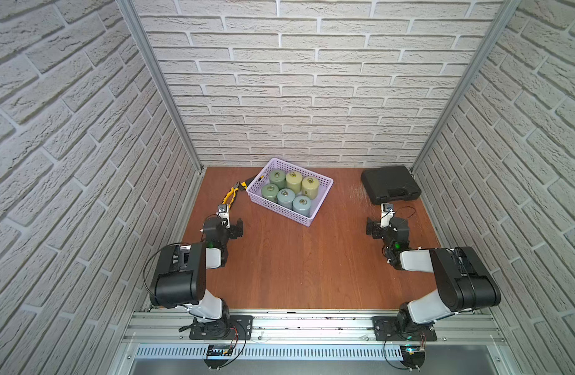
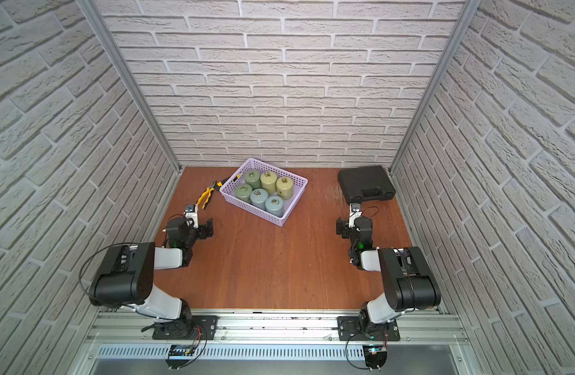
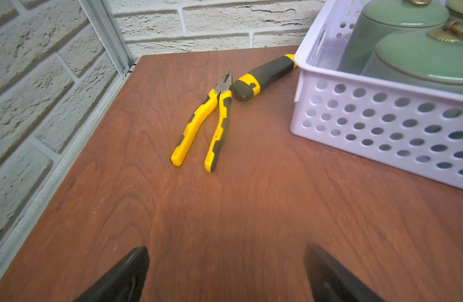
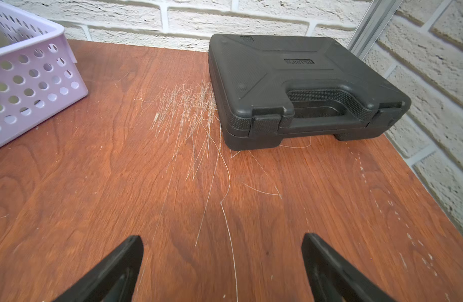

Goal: Take the tea canister out of the basket
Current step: Move the basket to the center of the board.

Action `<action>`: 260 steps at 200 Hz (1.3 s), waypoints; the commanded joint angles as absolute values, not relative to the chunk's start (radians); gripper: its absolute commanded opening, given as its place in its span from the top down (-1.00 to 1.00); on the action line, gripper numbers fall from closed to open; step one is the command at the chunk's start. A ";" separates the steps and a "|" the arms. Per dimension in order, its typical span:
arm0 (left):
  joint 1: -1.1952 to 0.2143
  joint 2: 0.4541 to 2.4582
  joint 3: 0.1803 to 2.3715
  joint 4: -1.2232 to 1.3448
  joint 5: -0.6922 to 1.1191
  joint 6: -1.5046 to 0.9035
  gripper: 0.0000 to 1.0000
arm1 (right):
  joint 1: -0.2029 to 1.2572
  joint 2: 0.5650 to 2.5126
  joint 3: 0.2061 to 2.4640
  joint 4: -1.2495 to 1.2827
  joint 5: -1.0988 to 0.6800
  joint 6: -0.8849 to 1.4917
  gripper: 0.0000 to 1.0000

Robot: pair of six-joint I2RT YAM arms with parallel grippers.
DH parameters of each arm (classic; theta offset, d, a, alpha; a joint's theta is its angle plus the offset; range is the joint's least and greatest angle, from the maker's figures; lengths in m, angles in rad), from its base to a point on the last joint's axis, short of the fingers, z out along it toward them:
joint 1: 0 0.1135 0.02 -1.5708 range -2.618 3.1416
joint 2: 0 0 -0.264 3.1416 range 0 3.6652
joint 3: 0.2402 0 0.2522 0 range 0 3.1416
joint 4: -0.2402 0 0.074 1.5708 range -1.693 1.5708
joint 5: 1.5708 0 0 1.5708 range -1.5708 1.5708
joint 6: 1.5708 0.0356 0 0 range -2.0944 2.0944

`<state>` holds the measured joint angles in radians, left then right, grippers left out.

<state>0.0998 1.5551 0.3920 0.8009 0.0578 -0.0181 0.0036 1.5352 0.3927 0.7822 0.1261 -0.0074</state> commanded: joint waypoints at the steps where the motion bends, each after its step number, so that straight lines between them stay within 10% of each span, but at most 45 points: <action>1: 0.086 1.549 0.402 0.850 0.039 -0.003 -0.96 | 0.000 1.516 0.400 0.831 0.128 0.001 -0.98; 260: 0.102 1.550 0.406 0.844 0.067 -0.012 -0.96 | 0.000 1.515 0.399 0.830 0.128 0.002 -0.98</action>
<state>0.0959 1.5551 0.3920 0.8009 0.0536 -0.0147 0.0036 1.5352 0.3923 0.7822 0.1261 -0.0071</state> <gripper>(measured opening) 0.983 0.991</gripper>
